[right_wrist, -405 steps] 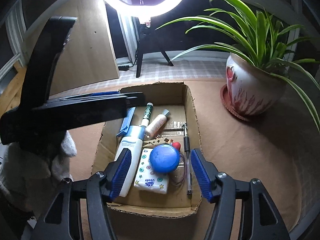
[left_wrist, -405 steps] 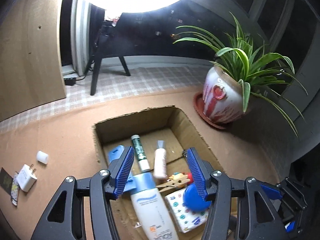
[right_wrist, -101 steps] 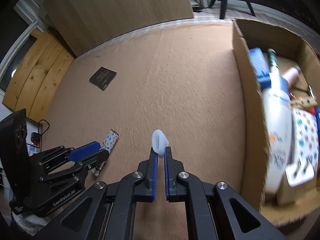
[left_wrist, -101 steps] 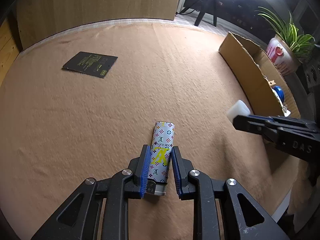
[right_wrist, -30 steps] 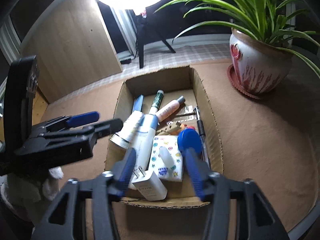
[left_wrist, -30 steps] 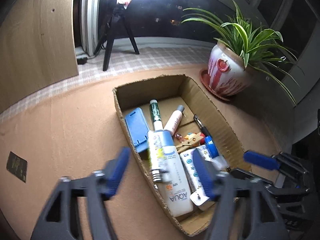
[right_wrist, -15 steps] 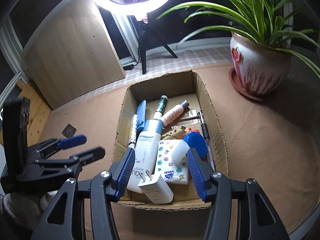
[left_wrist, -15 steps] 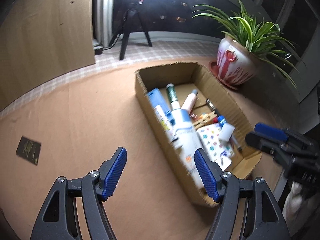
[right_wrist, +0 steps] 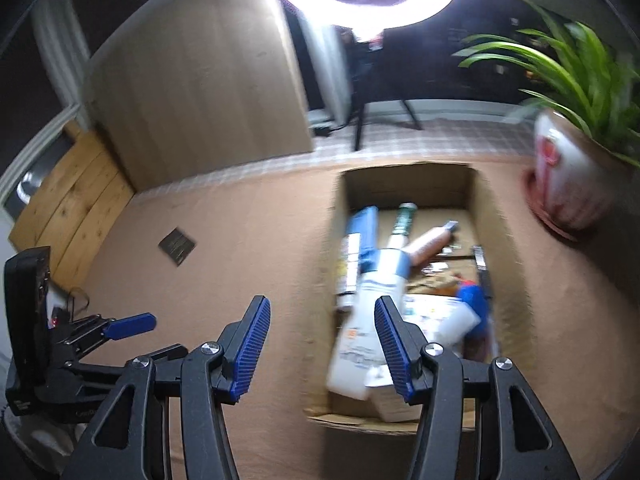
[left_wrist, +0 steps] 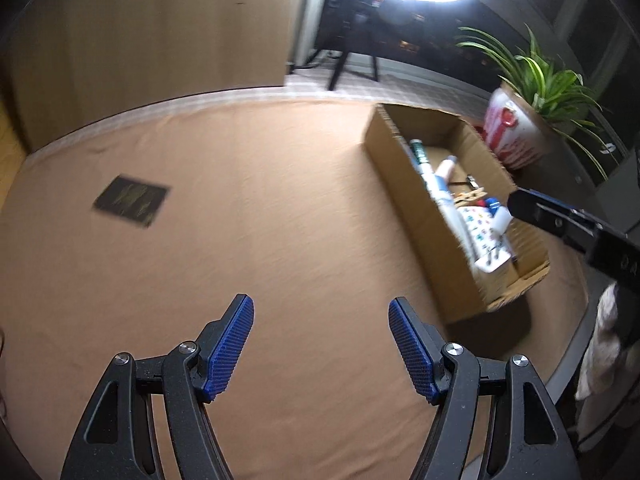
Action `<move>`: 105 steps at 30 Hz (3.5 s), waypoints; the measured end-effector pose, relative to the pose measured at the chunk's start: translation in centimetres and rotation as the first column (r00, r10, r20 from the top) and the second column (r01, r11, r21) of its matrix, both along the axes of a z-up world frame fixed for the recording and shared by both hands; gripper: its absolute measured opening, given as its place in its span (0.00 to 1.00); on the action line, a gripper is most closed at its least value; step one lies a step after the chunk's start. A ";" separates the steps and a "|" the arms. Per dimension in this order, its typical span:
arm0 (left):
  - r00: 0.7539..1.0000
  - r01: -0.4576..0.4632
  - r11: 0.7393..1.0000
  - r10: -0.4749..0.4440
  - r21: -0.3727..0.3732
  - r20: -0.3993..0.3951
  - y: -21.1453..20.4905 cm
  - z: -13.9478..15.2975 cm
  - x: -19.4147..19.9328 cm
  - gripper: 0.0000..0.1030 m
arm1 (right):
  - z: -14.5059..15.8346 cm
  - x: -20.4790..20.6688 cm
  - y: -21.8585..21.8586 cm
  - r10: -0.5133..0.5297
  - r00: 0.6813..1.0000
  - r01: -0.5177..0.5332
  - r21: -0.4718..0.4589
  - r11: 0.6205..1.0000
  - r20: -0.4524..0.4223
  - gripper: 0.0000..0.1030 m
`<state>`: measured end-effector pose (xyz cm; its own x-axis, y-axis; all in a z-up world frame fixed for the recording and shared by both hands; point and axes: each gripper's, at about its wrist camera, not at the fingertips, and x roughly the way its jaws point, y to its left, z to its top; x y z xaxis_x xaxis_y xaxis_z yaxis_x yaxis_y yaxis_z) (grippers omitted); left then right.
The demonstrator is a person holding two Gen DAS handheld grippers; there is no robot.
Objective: Organize objects
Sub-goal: 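Move the right tool over to the black card on the table, then grasp the black card with the right tool, then carry the black card into the box with the right tool and release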
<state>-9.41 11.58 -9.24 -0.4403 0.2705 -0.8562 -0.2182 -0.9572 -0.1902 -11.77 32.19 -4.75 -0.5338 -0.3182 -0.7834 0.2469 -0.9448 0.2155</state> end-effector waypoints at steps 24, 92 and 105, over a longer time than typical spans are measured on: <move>0.911 -0.409 0.912 0.410 -0.023 0.038 -23.2 -2.0 12.9 0.72 | -5.5 -10.9 -23.3 0.366 0.919 -0.376 0.047 0.925 0.149 0.49; 0.972 -0.236 0.972 0.236 -0.001 -0.014 -14.4 0.5 6.4 0.72 | -1.1 -3.7 0.0 -0.118 0.993 0.112 0.173 0.979 0.024 0.44; 0.985 -0.165 0.986 0.164 -0.004 -0.046 -9.1 2.1 5.6 0.72 | -0.9 -3.9 5.4 -0.212 0.977 0.212 0.133 0.968 -0.013 0.59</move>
